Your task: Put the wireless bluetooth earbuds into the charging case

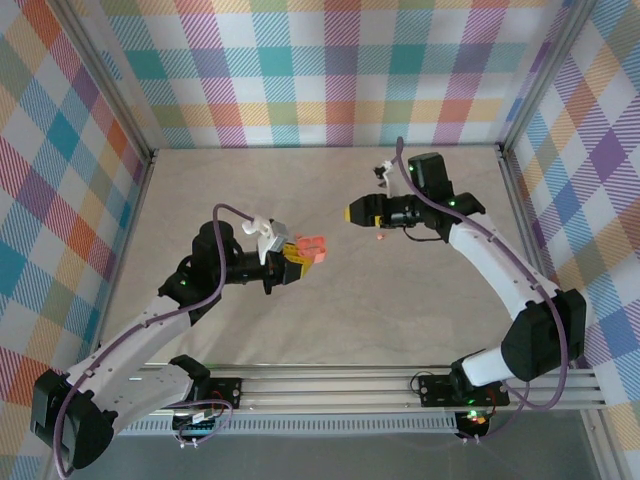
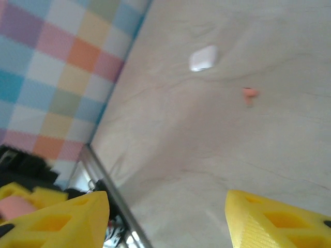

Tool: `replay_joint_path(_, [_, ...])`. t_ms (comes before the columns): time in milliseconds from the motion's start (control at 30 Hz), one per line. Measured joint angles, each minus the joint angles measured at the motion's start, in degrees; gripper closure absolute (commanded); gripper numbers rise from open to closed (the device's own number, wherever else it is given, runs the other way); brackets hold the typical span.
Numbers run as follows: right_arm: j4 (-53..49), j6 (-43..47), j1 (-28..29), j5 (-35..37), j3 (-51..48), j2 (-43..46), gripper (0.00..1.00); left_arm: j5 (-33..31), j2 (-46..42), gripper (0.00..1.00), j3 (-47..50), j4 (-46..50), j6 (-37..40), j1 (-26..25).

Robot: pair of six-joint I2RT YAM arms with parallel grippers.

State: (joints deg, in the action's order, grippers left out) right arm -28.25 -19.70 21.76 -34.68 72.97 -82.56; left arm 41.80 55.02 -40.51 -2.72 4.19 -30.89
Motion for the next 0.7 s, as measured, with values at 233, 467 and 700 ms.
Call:
replay_joint_path(233, [-7.63, 10.8, -0.79, 11.3, 5.38, -8.11, 0.48, -0.76, 1.55, 1.0, 0.9, -0.33, 0.22, 1.01])
replay_joint_path(467, [-14.97, 28.48, 0.55, 25.73, 12.63, -20.59, 0.52, -0.59, 4.37, 1.0, 1.01, -0.63, 0.42, 1.75])
replay_joint_path(700, [-18.4, 40.15, 2.34, 35.71, 16.79, -31.15, 0.56, 0.61, 7.56, 1.0, 1.01, -0.85, 0.63, 2.19])
